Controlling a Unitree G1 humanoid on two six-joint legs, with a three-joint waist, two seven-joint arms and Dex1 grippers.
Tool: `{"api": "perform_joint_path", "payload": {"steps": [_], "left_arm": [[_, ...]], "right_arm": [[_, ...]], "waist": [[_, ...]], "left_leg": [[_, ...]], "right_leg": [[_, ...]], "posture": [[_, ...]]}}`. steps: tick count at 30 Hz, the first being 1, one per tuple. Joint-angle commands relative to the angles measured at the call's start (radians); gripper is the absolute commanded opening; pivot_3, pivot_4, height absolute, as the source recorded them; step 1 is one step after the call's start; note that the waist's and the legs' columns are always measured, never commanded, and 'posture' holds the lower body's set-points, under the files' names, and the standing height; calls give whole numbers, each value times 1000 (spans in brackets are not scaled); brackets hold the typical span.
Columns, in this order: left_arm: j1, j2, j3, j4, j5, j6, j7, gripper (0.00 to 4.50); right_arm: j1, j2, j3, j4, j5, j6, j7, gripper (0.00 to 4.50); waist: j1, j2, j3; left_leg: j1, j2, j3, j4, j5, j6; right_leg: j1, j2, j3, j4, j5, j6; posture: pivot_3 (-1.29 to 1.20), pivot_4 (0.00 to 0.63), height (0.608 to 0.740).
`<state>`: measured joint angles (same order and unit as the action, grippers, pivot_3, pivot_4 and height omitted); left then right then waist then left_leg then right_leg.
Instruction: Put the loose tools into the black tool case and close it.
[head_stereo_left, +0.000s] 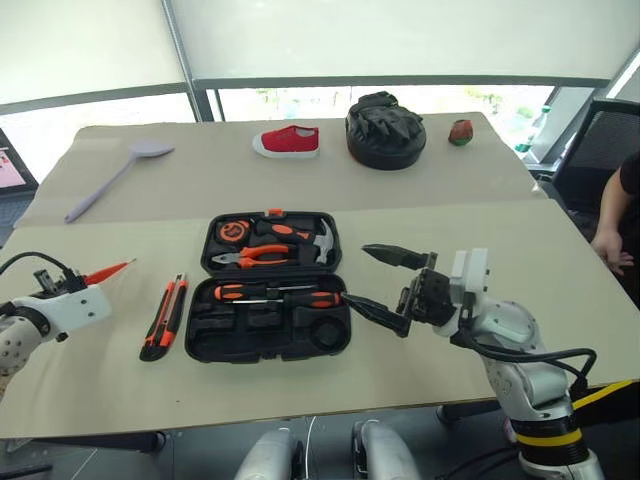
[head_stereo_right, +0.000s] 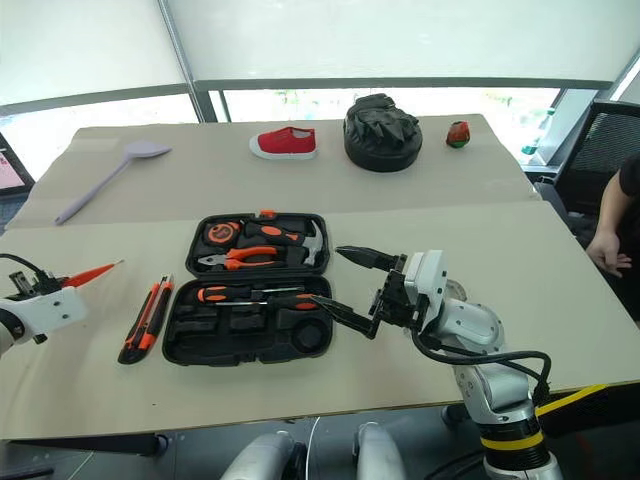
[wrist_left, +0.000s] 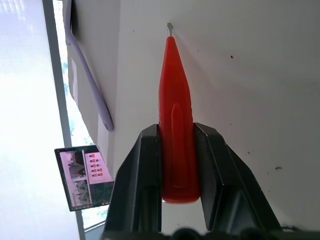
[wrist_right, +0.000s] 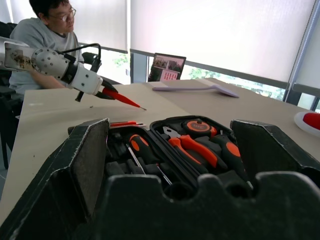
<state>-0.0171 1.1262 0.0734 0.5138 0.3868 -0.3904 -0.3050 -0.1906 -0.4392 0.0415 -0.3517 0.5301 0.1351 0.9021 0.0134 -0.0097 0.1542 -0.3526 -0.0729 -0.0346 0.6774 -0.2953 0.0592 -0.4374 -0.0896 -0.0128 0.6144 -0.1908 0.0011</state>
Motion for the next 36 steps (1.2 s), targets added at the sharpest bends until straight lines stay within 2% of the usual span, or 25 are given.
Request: {"api": "perform_joint_path", "payload": {"steps": [1, 3, 5, 7, 8, 9, 14, 18, 19, 21, 25, 26, 29, 34, 36], "left_arm": [[86, -43, -94, -49, 9, -73, -78, 472], [107, -48, -79, -78, -12, -64, -84, 472], [132, -54, -57, -97, -45, -57, -92, 1489], [181, -52, -38, -132, -67, -93, -96, 2118], [207, -49, -33, -149, -74, -117, -100, 2598], [232, -50, -25, -164, -90, -131, -109, 2816], [328, -55, 53, -184, -144, -210, -91, 4449], [375, -84, 141, -170, -295, -286, -135, 4449], [374, -115, 171, -172, -394, -262, -175, 4449], [366, -162, 216, -169, -558, -176, -261, 4449], [318, -253, 305, -239, -857, 109, -374, 4449], [304, -255, 307, -246, -872, 163, -384, 4449], [247, -242, 285, -210, -790, 240, -353, 4449], [80, -262, 263, -120, -738, 351, -307, 4449], [42, -268, 260, -94, -717, 342, -314, 4449]], "right_arm": [[-21, 5, -8, -31, 11, -2, -9, 4500], [-20, 5, -5, -28, 12, -3, -5, 4500], [-21, 9, 0, -26, 10, -4, -5, 4500], [-26, 16, 6, -20, 8, -7, -6, 4500], [-29, 19, 8, -16, 7, -8, -6, 4500], [-32, 21, 9, -13, 7, -9, -5, 4500], [-40, 32, 14, -3, 7, -13, -1, 4500], [-38, 36, 17, 0, 14, -10, 7, 4500], [-37, 37, 19, 2, 16, -9, 11, 4500], [-36, 39, 22, 6, 16, -9, 18, 4500], [-39, 42, 22, 13, 15, -11, 26, 4500], [-39, 42, 22, 15, 14, -12, 28, 4500], [-38, 44, 23, 19, 10, -17, 32, 4500], [-38, 50, 26, 20, 6, -17, 32, 4500], [-39, 49, 25, 16, 5, -16, 31, 4500]], "waist": [[0, 8, -5], [1, 10, -6], [1, 10, -6], [1, 10, -6], [1, 9, -6], [-1, 10, -6], [-3, 13, -8], [-11, 12, -7], [-11, 11, -7], [-11, 10, -6], [-12, 2, -4], [-12, 0, -3], [-10, -6, -2], [-10, -7, -2], [-10, -8, -2]], "left_leg": [[0, 0, 2, 0, -1, 2], [1, -1, 6, 1, -3, 5], [1, -1, 8, 1, -4, 6], [1, -2, 9, 1, -4, 7], [1, -2, 9, 2, -4, 7], [1, -1, 9, 2, -4, 7], [2, -1, 12, 1, -5, 8], [3, -1, 13, 1, -5, 8], [3, -1, 13, 1, -5, 9], [3, 0, 13, 1, -5, 9], [1, 1, 13, 2, -5, 9], [1, 1, 13, 3, -5, 9], [1, 1, 13, 4, -5, 7], [1, 1, 13, 4, -4, 6], [1, 1, 13, 4, -3, 5]], "right_leg": [[0, -1, 0, 0, 0, 2], [0, -2, 0, 0, -1, 4], [0, -2, 0, 0, -1, 5], [0, -3, 0, -2, -1, 6], [0, -3, 0, -1, -1, 6], [0, -3, 0, -2, -1, 6], [0, -5, 1, -2, 0, 6], [0, -5, 1, -2, 0, 6], [0, -5, 1, -2, 0, 6], [0, -5, 0, -3, 0, 6], [-1, -4, -1, -2, 0, 6], [-1, -4, -1, -2, 0, 6], [-1, -2, -1, -1, 0, 6], [-1, 0, -1, -2, 2, 5], [-1, 0, -1, -1, 2, 4]], "posture": [[0, 150, 740], [0, 150, 740], [0, 150, 740], [0, 150, 740], [0, 150, 740], [0, 150, 740], [0, 150, 740], [0, 150, 740], [0, 150, 740], [0, 150, 740], [0, 150, 740], [0, 150, 740], [0, 150, 740], [0, 150, 740], [0, 150, 740]]}}
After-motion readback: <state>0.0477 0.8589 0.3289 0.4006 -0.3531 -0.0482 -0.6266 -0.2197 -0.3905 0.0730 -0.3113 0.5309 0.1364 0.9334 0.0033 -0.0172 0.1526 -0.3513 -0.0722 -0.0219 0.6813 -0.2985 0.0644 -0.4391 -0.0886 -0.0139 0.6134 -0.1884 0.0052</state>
